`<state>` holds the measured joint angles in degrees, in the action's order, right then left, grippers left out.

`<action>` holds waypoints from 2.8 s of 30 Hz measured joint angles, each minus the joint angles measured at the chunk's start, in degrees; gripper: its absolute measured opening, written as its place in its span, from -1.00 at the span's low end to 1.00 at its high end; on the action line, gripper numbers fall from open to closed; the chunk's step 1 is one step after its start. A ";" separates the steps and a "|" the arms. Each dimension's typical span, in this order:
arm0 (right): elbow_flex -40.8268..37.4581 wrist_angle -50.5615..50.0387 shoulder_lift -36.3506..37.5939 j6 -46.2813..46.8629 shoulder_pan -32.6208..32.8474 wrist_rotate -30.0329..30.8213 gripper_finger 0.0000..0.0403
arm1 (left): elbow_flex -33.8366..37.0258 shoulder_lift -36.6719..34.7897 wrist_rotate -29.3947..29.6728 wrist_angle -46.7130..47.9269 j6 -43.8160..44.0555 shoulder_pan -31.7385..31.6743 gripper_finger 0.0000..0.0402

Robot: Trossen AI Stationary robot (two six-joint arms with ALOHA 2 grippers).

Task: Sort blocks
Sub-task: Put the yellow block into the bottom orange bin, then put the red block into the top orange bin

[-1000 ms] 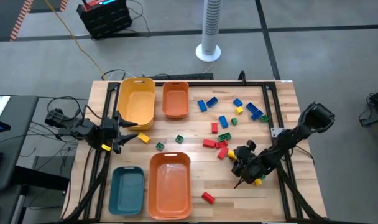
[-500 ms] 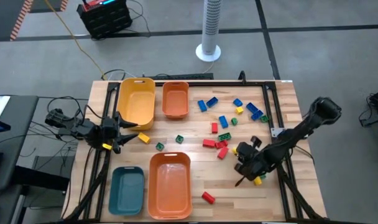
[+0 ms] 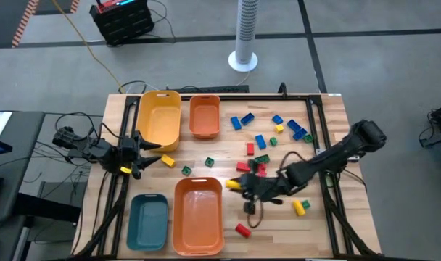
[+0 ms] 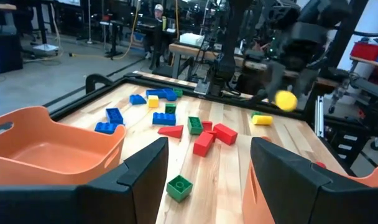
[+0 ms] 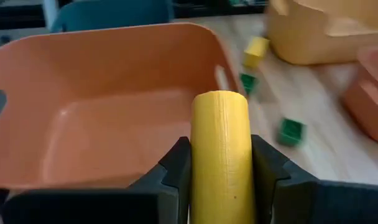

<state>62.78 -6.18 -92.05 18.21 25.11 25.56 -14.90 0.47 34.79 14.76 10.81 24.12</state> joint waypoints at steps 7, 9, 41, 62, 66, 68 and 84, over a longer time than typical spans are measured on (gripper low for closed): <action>15.65 -0.46 -15.82 -8.61 -3.34 -15.82 -0.44 | 0.02 0.02 0.00 -0.02 -0.20 0.00 0.11; 20.21 -0.71 -18.74 -11.19 -3.64 -18.85 -0.44 | 0.02 0.00 0.00 -0.02 -0.20 0.00 0.11; 42.67 -16.16 -38.13 -16.34 -6.71 -28.72 -0.10 | 0.07 0.00 0.00 2.00 1.46 0.00 0.11; 45.45 -28.02 -25.65 -18.31 -0.23 -5.31 0.11 | 0.09 0.02 -0.04 2.45 0.85 0.00 0.11; 43.77 -32.35 -22.46 -14.11 1.40 0.94 0.11 | 0.09 0.02 -0.19 2.45 0.64 0.00 0.11; 42.15 -34.93 -21.34 -11.52 2.02 3.25 0.11 | 0.09 0.00 -0.36 2.44 0.59 0.00 0.11; 21.92 -34.21 -9.14 2.07 0.17 7.60 0.11 | 0.09 0.00 -0.57 2.45 0.39 0.00 0.11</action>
<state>84.70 -40.39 -101.19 20.29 25.28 33.17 -14.81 0.47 34.22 17.21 11.20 24.12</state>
